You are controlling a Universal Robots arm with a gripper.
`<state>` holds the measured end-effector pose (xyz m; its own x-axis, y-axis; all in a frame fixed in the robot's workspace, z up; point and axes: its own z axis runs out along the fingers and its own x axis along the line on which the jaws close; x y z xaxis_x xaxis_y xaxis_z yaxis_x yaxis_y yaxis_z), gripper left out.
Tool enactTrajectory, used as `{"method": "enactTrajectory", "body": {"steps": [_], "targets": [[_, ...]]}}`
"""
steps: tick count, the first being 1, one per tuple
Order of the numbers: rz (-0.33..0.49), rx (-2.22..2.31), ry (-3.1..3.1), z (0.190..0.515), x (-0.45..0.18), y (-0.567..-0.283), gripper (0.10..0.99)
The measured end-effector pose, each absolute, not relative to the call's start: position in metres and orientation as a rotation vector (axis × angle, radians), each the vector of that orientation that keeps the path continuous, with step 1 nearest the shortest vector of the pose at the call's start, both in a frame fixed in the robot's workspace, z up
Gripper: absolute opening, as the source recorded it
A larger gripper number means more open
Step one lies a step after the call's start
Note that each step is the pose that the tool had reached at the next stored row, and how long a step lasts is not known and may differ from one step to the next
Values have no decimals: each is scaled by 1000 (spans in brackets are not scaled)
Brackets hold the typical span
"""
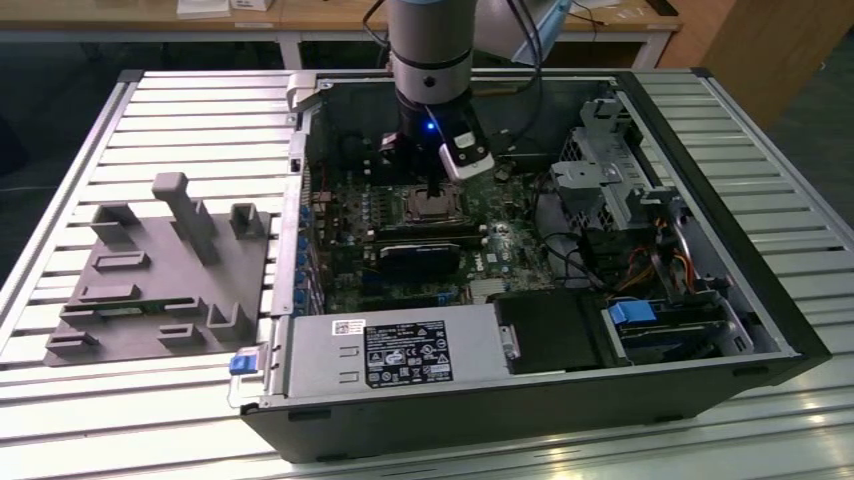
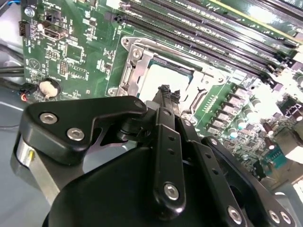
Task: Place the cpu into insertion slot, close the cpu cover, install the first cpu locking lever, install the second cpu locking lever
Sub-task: 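Install the second cpu locking lever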
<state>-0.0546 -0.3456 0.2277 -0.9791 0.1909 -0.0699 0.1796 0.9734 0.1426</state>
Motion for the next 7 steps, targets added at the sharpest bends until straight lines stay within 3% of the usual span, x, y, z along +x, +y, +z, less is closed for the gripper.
{"method": "enactTrajectory", "body": {"steps": [7], "targets": [[204, 286, 3038, 228, -55, -346, 102]]}}
